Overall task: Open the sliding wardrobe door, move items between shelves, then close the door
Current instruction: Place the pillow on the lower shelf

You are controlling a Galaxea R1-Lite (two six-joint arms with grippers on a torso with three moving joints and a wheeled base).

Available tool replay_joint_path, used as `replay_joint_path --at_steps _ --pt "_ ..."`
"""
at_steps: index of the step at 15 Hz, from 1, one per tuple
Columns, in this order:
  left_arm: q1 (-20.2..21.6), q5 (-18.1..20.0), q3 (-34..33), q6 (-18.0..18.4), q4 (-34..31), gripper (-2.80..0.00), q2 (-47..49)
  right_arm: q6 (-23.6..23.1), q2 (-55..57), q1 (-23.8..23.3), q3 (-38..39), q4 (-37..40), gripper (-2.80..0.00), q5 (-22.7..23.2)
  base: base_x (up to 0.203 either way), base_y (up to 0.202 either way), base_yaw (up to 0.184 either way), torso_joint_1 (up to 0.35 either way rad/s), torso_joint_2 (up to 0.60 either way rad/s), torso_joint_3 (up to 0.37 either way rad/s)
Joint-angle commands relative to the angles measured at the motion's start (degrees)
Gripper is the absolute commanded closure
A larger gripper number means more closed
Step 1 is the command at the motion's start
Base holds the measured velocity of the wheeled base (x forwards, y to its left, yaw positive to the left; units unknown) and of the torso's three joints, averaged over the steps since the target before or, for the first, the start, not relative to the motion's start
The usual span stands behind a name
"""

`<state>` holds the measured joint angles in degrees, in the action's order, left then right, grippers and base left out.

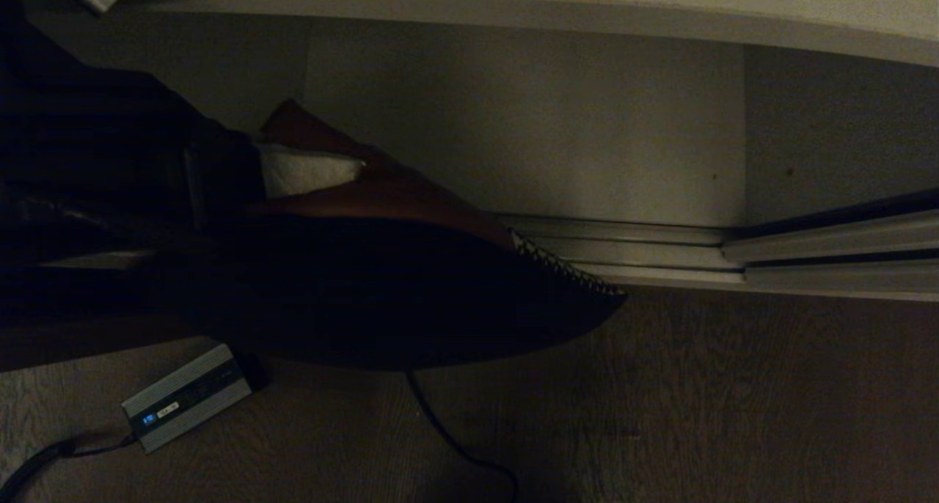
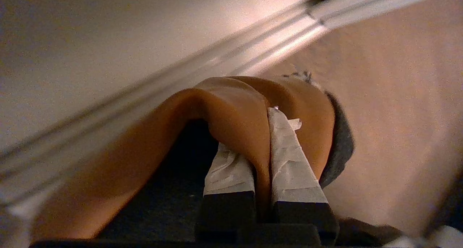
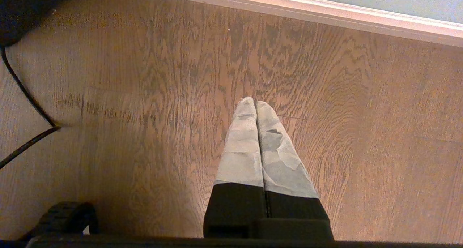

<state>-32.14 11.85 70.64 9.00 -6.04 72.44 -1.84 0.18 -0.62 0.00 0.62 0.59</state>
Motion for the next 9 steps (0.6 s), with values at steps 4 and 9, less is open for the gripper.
replay_joint_path --at_steps 4,9 --pt "-5.6 -5.4 -3.4 -1.8 -1.0 0.0 -5.6 0.0 -0.1 0.0 0.2 0.0 0.0 0.0 0.0 0.0 0.0 0.0 0.0 0.0" --pt "-5.9 -4.2 -6.6 -2.3 -8.8 0.0 -13.6 0.0 -0.1 0.0 0.2 0.0 0.0 0.0 0.0 0.0 0.0 0.0 0.0 0.0"
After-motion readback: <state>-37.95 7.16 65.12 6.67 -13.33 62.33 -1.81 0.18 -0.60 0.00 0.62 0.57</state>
